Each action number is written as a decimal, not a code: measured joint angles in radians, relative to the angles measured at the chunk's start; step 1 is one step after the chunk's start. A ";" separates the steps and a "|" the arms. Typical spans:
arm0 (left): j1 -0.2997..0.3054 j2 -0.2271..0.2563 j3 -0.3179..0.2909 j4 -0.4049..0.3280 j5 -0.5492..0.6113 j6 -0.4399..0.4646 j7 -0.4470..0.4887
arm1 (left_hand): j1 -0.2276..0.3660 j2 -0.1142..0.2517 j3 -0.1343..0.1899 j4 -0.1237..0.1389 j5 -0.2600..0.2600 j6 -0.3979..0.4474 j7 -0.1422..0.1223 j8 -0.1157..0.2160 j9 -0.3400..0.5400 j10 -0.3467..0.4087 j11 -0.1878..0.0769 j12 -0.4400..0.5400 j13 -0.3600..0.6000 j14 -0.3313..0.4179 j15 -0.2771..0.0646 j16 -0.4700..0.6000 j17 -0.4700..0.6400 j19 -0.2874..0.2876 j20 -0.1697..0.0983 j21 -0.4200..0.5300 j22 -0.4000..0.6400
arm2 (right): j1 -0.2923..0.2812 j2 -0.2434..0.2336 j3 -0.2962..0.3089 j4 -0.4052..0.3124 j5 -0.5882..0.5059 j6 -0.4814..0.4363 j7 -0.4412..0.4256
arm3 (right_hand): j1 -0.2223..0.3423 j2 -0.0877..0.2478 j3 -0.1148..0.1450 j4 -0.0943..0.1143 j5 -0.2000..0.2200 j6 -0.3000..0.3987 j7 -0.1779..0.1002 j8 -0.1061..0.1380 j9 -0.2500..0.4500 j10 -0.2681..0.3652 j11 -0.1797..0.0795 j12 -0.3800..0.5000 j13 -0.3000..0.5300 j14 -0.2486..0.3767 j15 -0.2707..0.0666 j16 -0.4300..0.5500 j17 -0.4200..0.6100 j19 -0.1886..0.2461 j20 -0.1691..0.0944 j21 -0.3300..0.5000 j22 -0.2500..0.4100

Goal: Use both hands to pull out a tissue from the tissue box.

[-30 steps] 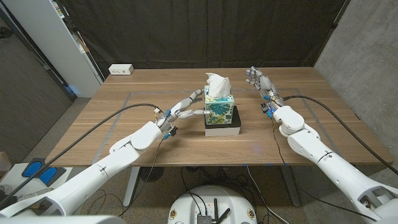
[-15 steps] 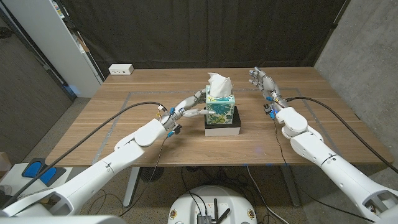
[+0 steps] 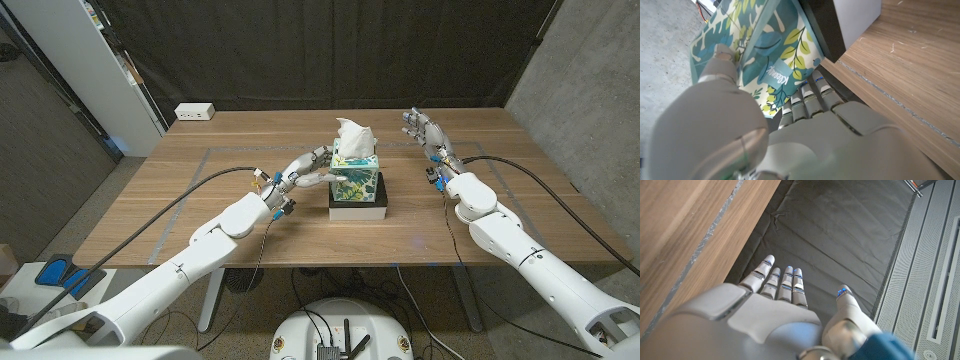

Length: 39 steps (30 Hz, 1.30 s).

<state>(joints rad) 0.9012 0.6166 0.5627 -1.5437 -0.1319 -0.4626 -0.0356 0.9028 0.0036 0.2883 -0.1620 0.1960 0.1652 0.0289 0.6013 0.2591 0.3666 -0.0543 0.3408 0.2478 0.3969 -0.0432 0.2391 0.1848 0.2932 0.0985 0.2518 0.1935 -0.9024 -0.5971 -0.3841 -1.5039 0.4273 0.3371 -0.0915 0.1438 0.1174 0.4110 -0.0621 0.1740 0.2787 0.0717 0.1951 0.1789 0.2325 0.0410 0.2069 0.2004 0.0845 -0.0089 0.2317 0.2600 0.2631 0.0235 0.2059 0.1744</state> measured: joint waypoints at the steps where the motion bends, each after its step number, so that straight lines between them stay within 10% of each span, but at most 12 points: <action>1: 0.003 -0.003 -0.001 -0.001 -0.003 0.002 0.005 | 0.000 0.000 0.001 0.001 0.000 0.003 0.000 0.004 0.001 0.003 -0.003 0.000 0.001 0.000 0.000 0.000 0.000 0.002 0.002 0.000 0.000 | 0.000 0.000 0.000 0.001 0.001 0.001 0.001 | 0.000 0.000 0.000 0.000 0.000 0.000 0.000 0.000 0.000 0.000 0.000 0.000 0.000 0.000 0.000 0.000 0.000 0.000 0.000 0.000 0.000; 39: 0.022 0.051 -0.044 -0.158 -0.042 0.114 0.011 | -0.026 0.039 -0.002 0.010 -0.004 -0.027 0.014 0.014 0.022 -0.034 0.012 -0.014 0.029 -0.033 0.000 -0.018 0.004 -0.024 0.009 -0.011 0.000 | -0.001 -0.004 0.013 0.036 0.034 0.008 0.025 | -0.004 0.004 0.000 -0.006 0.000 0.000 0.000 0.000 0.000 0.000 0.000 -0.004 0.000 0.000 0.000 -0.006 -0.004 0.000 0.000 0.000 0.000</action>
<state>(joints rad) 0.9236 0.6676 0.5183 -1.7013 -0.1742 -0.3485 -0.0250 0.8769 0.0421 0.2861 -0.1519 0.1924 0.1387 0.0429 0.6152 0.2809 0.3330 -0.0427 0.3272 0.2767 0.3642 -0.0432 0.2212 0.1888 0.2693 0.1073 0.2409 0.1932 -0.9036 -0.6007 -0.3706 -1.4679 0.4617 0.3450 -0.0669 0.1399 0.1213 0.4110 -0.0677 0.1740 0.2786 0.0717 0.1952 0.1789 0.2324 0.0410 0.2033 0.2004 0.0845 -0.0090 0.2258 0.2555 0.2631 0.0234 0.2059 0.1744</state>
